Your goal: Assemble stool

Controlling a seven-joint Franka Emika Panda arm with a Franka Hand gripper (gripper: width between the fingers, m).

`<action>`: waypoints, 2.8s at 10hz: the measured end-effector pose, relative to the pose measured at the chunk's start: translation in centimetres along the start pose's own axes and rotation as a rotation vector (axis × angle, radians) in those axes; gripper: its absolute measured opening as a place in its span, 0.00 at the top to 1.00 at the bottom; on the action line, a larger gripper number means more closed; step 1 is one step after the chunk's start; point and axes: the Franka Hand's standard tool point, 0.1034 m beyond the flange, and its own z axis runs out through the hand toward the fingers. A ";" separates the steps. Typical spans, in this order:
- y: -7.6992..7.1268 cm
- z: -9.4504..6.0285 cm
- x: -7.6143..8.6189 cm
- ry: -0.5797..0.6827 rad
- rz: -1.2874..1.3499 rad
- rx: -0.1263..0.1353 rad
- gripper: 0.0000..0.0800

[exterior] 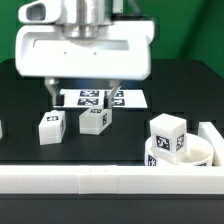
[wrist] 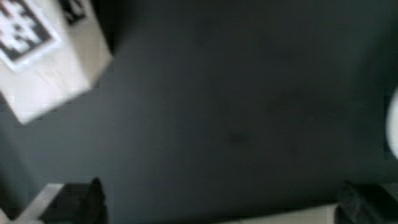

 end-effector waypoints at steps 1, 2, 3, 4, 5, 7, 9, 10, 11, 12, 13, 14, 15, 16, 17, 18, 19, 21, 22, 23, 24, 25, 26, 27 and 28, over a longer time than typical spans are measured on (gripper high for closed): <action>-0.5 -0.2 0.2 0.000 -0.009 0.004 0.19; -0.5 -0.2 0.1 -0.014 -0.010 0.005 0.19; -0.5 -0.1 0.1 -0.015 -0.009 0.005 0.19; -0.5 -0.1 -0.1 -0.030 -0.009 0.006 0.19; -0.6 0.0 -0.7 -0.120 -0.005 0.013 0.19; 0.5 0.4 -2.2 -0.261 0.009 0.016 0.19; -0.1 0.2 -1.7 -0.399 0.005 0.027 0.19; -0.1 0.1 -2.5 -0.485 0.006 0.031 0.19; -0.1 0.2 -2.7 -0.570 0.006 0.034 0.19; -0.1 0.3 -2.4 -0.632 0.005 0.034 0.19; -0.1 0.5 -2.6 -0.693 0.005 0.034 0.19; -0.1 0.5 -2.9 -0.750 0.005 0.035 0.19; 0.0 0.4 -3.3 -0.826 0.004 0.037 0.19; 0.0 0.6 -3.5 -0.905 0.003 0.037 0.19; 0.2 1.1 -3.8 -0.953 0.009 0.032 0.19; 0.4 1.2 -4.8 -1.043 0.017 0.029 0.19; 0.6 1.4 -4.9 -1.106 0.015 0.028 0.19; 0.5 2.0 -4.4 -1.091 0.012 0.026 0.19; 0.5 2.3 -4.7 -1.098 0.017 0.023 0.19; 0.5 2.6 -5.1 -1.109 0.023 0.020 0.19; 0.5 2.9 -5.7 -1.124 0.046 0.009 0.19; 0.5 2.9 -5.7 -1.122 0.043 0.010 0.19; 0.5 2.9 -5.7 -1.122 0.043 0.010 0.19; 0.5 2.9 -5.7 -1.122 0.043 0.009 0.19; 0.5 2.9 -5.7 -1.122 0.041 0.004 0.19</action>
Offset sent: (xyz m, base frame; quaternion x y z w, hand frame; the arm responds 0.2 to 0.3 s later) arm 0.0000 0.0000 0.0000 0.0000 0.0000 0.0000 1.0000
